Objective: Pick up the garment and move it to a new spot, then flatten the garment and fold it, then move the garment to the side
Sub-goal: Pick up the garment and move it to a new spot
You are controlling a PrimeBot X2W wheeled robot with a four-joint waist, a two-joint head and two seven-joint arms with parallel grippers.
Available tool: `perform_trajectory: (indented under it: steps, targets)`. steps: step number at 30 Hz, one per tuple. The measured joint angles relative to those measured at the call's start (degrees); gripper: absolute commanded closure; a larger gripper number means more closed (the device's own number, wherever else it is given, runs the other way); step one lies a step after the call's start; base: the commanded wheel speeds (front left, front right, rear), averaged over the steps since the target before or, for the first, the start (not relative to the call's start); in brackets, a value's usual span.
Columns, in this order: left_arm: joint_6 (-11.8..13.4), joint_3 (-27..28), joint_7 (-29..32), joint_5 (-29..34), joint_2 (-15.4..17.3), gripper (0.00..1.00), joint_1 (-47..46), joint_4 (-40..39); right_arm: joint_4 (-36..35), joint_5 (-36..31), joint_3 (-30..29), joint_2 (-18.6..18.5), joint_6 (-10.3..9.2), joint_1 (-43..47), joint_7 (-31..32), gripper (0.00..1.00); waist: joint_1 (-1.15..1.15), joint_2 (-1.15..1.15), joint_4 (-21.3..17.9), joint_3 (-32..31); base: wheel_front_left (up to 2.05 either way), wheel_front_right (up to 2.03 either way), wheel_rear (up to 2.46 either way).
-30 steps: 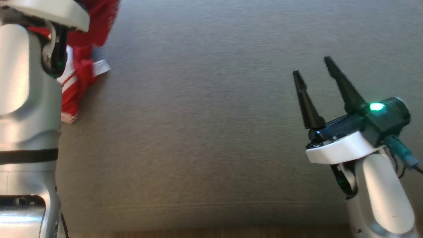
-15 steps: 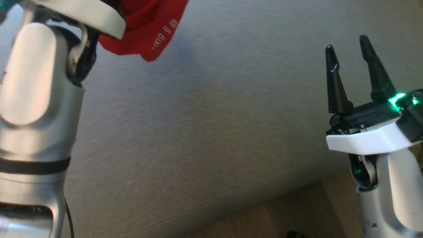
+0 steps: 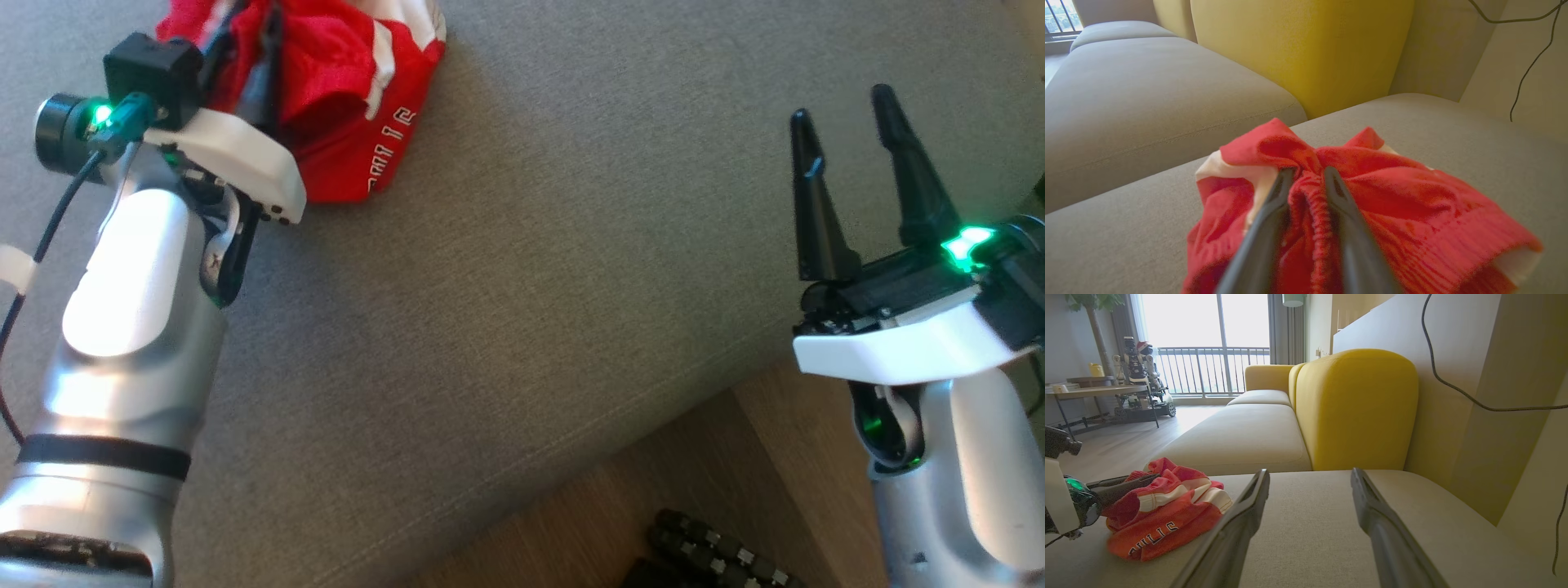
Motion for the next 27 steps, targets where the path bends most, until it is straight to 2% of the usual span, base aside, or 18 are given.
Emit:
perform_trajectory:
  steps: [6,10,16,22,27]
  targets:
    - [3.34,0.36,-2.71,0.64,-2.26,0.00,-0.01,-0.43,0.34,-0.14,1.03,0.03,0.00,-0.09,0.00,0.00,0.00,0.00,2.42,0.12,0.00,0.00,0.00]
    - [6.08,2.26,-3.01,0.85,-4.65,0.00,3.04,-9.28,1.68,-2.19,1.96,0.04,0.00,0.02,0.01,0.00,0.00,0.00,5.68,-1.27,0.00,0.00,0.00]
    - [8.10,4.43,-3.18,1.98,-6.67,0.00,17.53,-20.85,4.53,-5.10,2.69,0.01,0.00,0.71,0.00,0.00,0.00,0.00,11.63,-4.96,0.00,0.00,0.00]
    - [10.32,6.09,-3.18,4.45,-8.59,0.00,29.83,-31.25,7.06,-6.79,2.96,0.02,0.00,5.06,0.01,0.00,0.00,0.00,17.63,-9.83,0.00,0.00,0.00]
    - [12.61,6.95,-3.18,5.20,-9.27,0.00,39.71,-36.80,8.43,-7.17,1.58,0.02,0.00,8.92,0.01,0.00,0.00,0.00,21.79,-14.71,0.00,0.00,0.00]
